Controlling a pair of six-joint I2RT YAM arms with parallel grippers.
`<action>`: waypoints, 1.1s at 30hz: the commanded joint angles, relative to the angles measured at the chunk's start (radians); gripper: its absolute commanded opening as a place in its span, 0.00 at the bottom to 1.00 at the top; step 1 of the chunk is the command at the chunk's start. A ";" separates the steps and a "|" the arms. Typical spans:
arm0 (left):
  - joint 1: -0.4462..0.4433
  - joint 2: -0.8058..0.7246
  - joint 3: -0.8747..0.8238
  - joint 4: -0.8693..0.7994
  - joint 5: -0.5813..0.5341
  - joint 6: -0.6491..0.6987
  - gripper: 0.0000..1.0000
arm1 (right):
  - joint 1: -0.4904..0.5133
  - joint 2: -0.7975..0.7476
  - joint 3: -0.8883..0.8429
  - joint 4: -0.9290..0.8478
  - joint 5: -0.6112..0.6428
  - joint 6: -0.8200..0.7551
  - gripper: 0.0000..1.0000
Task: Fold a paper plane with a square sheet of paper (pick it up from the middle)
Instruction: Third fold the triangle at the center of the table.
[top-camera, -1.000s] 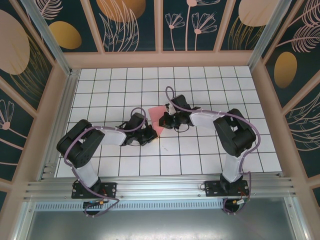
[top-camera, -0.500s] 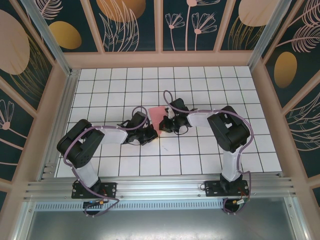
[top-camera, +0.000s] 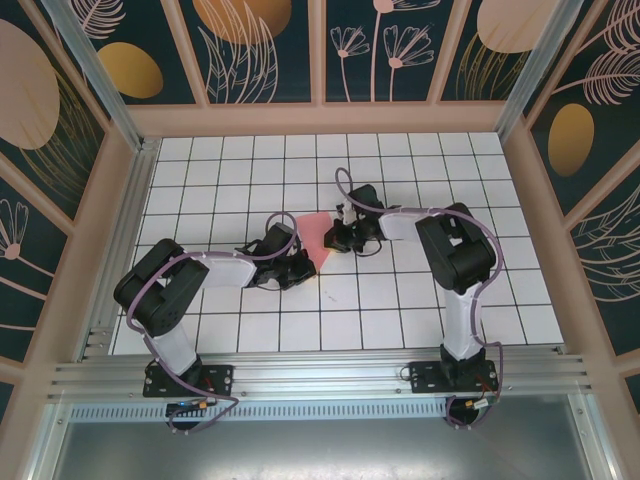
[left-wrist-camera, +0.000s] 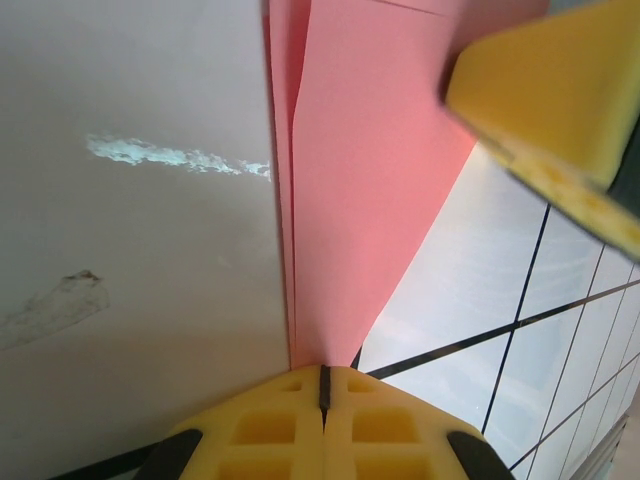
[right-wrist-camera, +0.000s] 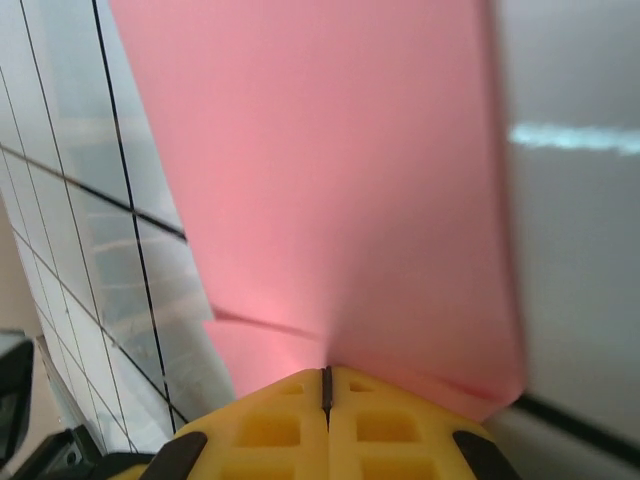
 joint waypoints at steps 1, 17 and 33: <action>0.006 0.058 -0.072 -0.241 -0.104 0.029 0.00 | -0.068 0.064 0.039 -0.023 0.177 -0.051 0.00; 0.007 0.037 -0.033 -0.227 -0.112 0.034 0.00 | 0.009 -0.187 -0.115 0.051 0.110 -0.080 0.00; 0.006 0.047 -0.037 -0.232 -0.109 0.055 0.00 | -0.017 -0.013 -0.061 0.054 0.034 -0.051 0.00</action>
